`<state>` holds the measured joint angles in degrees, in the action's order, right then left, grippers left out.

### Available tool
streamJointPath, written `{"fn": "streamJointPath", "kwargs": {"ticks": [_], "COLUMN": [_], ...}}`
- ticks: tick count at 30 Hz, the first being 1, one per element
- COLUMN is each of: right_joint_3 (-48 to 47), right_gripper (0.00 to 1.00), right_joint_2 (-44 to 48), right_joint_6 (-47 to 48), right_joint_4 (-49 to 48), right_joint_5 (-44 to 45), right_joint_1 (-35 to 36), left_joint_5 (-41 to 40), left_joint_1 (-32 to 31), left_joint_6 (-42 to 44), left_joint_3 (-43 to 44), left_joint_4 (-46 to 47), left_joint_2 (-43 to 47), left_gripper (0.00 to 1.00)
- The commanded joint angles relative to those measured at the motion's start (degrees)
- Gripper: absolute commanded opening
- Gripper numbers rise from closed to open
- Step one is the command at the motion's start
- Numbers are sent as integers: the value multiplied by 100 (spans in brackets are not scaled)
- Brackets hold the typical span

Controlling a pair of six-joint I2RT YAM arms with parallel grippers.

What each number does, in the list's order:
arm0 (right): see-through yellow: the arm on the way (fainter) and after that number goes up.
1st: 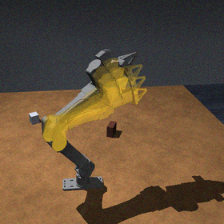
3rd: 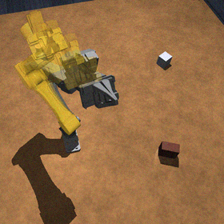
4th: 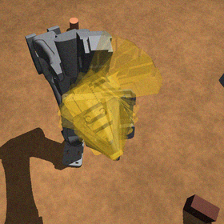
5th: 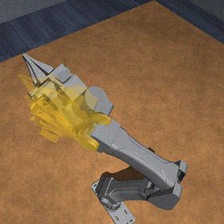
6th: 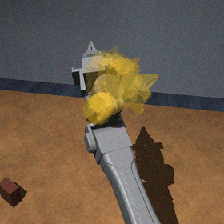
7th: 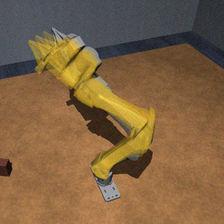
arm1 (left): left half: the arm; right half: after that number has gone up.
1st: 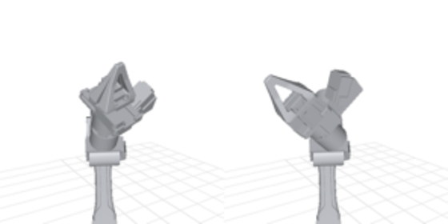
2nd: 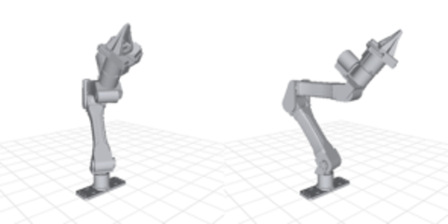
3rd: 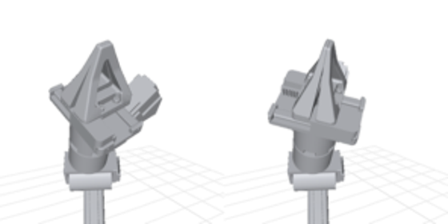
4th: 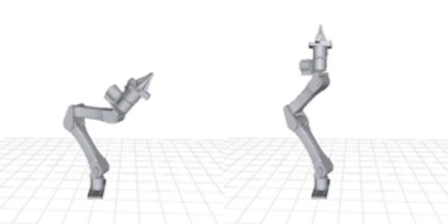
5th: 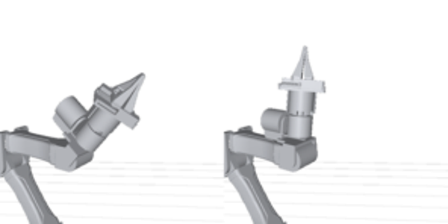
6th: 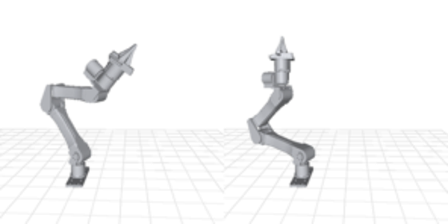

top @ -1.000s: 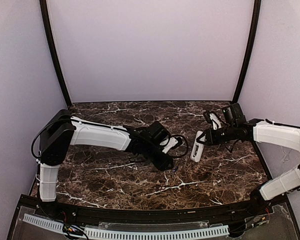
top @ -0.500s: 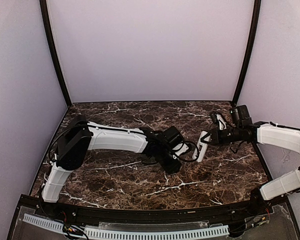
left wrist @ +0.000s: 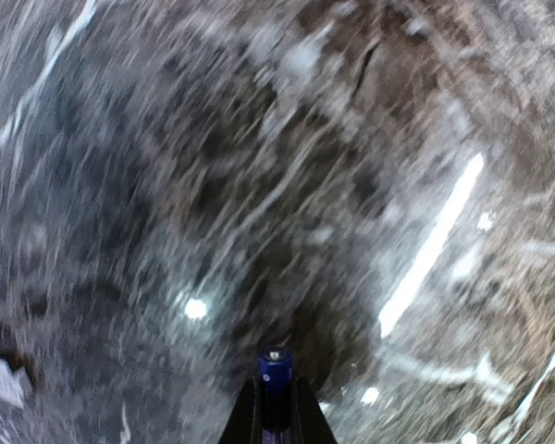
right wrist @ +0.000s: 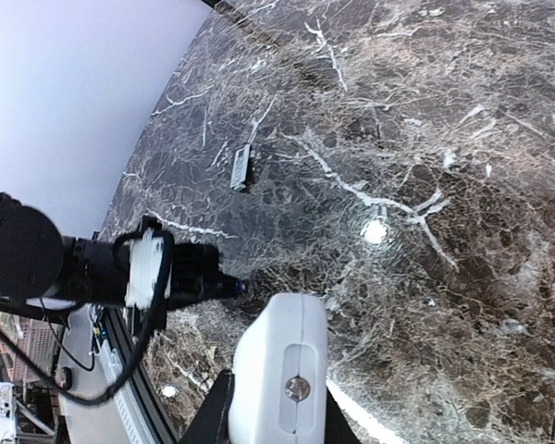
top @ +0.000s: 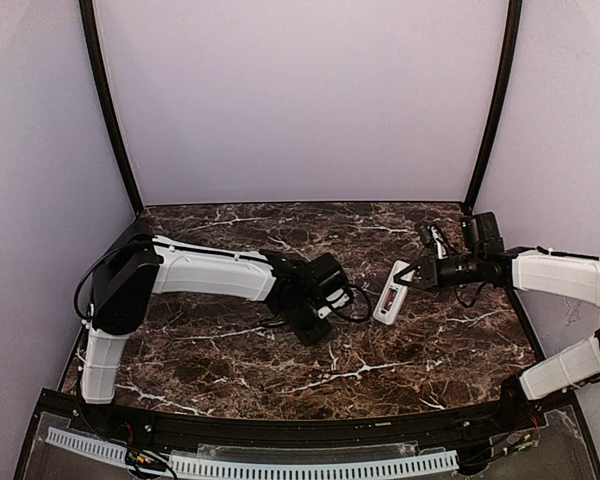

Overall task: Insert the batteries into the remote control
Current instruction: Move the battery to the center of the board, then pick up the battery from the center of the board.

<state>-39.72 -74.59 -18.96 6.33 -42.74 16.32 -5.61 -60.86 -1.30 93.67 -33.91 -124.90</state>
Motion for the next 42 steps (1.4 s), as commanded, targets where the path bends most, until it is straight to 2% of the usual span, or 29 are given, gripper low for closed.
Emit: {"fn": "streamJointPath", "kwargs": {"ticks": [1, 5, 6, 8, 9, 12, 18, 22, 24, 30, 33, 34, 35, 36, 37, 40, 41, 42], "right_joint_3": [122, 98, 85, 63, 52, 35, 11, 9, 6, 4, -1, 0, -2, 0, 5, 24, 38, 40], "right_gripper": [0, 0, 0, 0, 0, 0, 0, 0, 0, 0, 0, 0, 0, 0, 0, 0, 0, 0], "right_joint_2": [-110, -190, -202, -209, -214, -210, -209, -205, -203, -186, -197, -197, -189, -180, -167, -138, -135, -131], "right_joint_6": [-249, -266, -266, -266, -259, -251, -244, -214, -209, -175, -161, -161, -161, -156, -152, -150, -166, -169], "right_joint_4": [-611, -790, -795, -791, -787, -774, -767, -748, -742, -729, -729, -736, -745, -747, -755, -788, -819, -832], "right_joint_5": [-691, -807, -807, -798, -785, -765, -747, -736, -728, -717, -735, -742, -751, -757, -761, -774, -787, -797], "right_joint_1": [-15, 50, 60, 80, 81, 99, 126, 135, 135, 137, 136, 139, 143, 143, 138, 146, 144, 148], "left_joint_5": [57, 14, -108, -607, -894, -1100, -594, -150, -69, -372, -506, -539, -600, -613, -427, 127, 307, 289], "left_joint_1": [416, 449, 451, 452, 446, 464, 572, 736, 779, 792, 789, 788, 787, 791, 794, 807, 822, 831], "left_joint_6": [-1401, -2680, -2905, -4033, -4285, -5335, -6515, -6970, -6979, -6334, -5428, -5114, -4473, -4078, -3205, -799, -352, 526], "left_joint_3": [-1160, -1665, -1688, -1657, -1623, -1546, -1713, -1911, -1973, -1999, -2011, -2006, -1992, -1997, -2075, -2417, -2457, -2431], "left_joint_4": [-11, 378, 291, -99, -217, -692, -626, -513, -379, -272, -68, 37, 62, 157, 276, 813, 775, 518], "left_joint_2": [838, 1282, 1287, 1272, 1264, 1254, 1234, 1294, 1359, 1756, 2057, 2220, 2404, 2503, 2716, 3195, 3302, 3317], "left_gripper": [0, 1, 0, 0, 0, 0, 0, 1, 15, 49, 60, 68, 72, 83, 92, 98, 98, 99]}}
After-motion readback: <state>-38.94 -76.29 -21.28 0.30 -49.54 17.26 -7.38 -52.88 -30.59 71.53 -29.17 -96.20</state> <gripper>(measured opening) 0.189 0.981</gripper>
